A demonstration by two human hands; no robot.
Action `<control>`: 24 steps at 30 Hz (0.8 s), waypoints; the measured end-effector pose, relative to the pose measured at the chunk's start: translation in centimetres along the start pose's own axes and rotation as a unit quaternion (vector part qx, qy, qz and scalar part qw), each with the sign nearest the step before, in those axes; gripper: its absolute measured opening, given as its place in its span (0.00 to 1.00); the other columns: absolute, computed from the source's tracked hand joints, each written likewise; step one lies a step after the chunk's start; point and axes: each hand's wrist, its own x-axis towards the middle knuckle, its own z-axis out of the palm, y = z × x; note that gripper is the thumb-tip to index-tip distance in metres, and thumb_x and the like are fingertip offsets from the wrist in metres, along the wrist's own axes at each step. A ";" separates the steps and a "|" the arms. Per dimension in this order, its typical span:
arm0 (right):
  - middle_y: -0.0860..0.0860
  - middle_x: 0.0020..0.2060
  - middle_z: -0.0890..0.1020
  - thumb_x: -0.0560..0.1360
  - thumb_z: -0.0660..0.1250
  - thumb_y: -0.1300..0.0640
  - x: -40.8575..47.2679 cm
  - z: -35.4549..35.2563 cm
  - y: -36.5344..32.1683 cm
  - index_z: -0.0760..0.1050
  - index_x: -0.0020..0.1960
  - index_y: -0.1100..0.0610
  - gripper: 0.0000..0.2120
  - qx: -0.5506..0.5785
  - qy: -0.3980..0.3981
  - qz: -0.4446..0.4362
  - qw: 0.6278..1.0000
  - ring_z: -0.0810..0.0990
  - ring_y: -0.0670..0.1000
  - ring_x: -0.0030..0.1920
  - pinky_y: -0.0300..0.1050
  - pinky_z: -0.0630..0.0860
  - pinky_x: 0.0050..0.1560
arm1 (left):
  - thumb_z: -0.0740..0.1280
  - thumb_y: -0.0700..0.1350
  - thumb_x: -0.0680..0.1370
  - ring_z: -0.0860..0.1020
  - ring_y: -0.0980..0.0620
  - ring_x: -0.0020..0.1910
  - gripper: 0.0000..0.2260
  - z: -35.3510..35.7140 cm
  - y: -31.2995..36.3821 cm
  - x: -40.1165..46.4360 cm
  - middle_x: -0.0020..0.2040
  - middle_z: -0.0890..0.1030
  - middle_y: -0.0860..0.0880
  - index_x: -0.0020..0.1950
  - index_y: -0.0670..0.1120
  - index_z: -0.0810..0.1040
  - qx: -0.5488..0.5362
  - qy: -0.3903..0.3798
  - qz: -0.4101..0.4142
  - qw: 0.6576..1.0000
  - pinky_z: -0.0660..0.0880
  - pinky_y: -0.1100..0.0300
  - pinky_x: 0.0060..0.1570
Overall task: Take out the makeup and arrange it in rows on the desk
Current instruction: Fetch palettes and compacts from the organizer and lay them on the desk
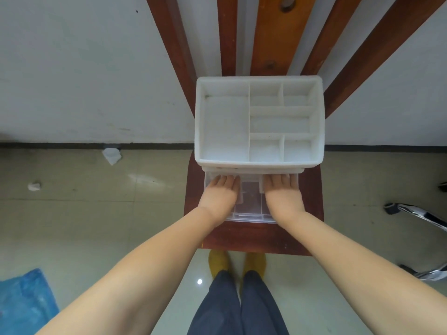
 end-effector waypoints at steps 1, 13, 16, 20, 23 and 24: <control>0.61 0.74 0.55 0.73 0.59 0.68 -0.3 0.0 0.0 0.46 0.76 0.62 0.36 -0.001 -0.004 -0.005 1.000 0.51 0.65 0.74 0.63 0.45 0.74 | 0.62 0.40 0.78 0.66 0.41 0.67 0.29 0.2 -0.1 -0.4 0.68 0.67 0.42 0.76 0.40 0.53 -0.015 0.002 -0.001 1.000 0.60 0.51 0.70; 0.57 0.74 0.57 0.74 0.66 0.57 -0.1 -0.6 0.6 0.44 0.77 0.59 0.41 -0.024 -0.042 -0.069 0.996 0.54 0.60 0.74 0.57 0.48 0.74 | 0.66 0.51 0.73 0.69 0.45 0.61 0.31 -1.1 -0.4 -4.7 0.63 0.70 0.44 0.73 0.41 0.63 -0.217 0.087 -0.006 0.972 0.73 0.55 0.55; 0.58 0.70 0.63 0.75 0.64 0.48 -0.8 -1.2 0.8 0.48 0.76 0.59 0.38 0.005 -0.043 -0.088 0.995 0.62 0.60 0.70 0.55 0.59 0.70 | 0.68 0.51 0.70 0.72 0.45 0.57 0.32 -0.9 0.9 -6.8 0.59 0.73 0.43 0.69 0.38 0.67 -0.248 0.136 0.034 0.959 0.75 0.56 0.52; 0.56 0.66 0.68 0.73 0.64 0.41 -2.3 -2.6 1.4 0.53 0.75 0.57 0.38 0.103 -0.037 -0.091 0.990 0.68 0.58 0.65 0.50 0.68 0.63 | 0.67 0.52 0.70 0.71 0.46 0.56 0.30 -0.3 2.4 -9.2 0.58 0.72 0.43 0.68 0.38 0.67 -0.252 0.067 0.102 0.960 0.73 0.57 0.54; 0.53 0.66 0.67 0.72 0.66 0.41 -4.8 -4.5 1.8 0.55 0.75 0.56 0.39 0.215 -0.046 -0.115 0.969 0.68 0.55 0.66 0.44 0.68 0.63 | 0.66 0.51 0.72 0.68 0.46 0.60 0.29 0.0 2.0 -9.8 0.62 0.69 0.44 0.69 0.39 0.65 -0.246 -0.035 0.093 0.964 0.70 0.56 0.59; 0.52 0.67 0.66 0.72 0.66 0.41 -5.9 -5.1 1.7 0.54 0.75 0.55 0.40 0.234 -0.064 -0.136 0.961 0.68 0.53 0.66 0.41 0.66 0.62 | 0.66 0.50 0.72 0.68 0.46 0.61 0.28 0.1 1.6 -9.7 0.62 0.69 0.44 0.69 0.40 0.65 -0.243 -0.063 0.076 0.965 0.70 0.54 0.60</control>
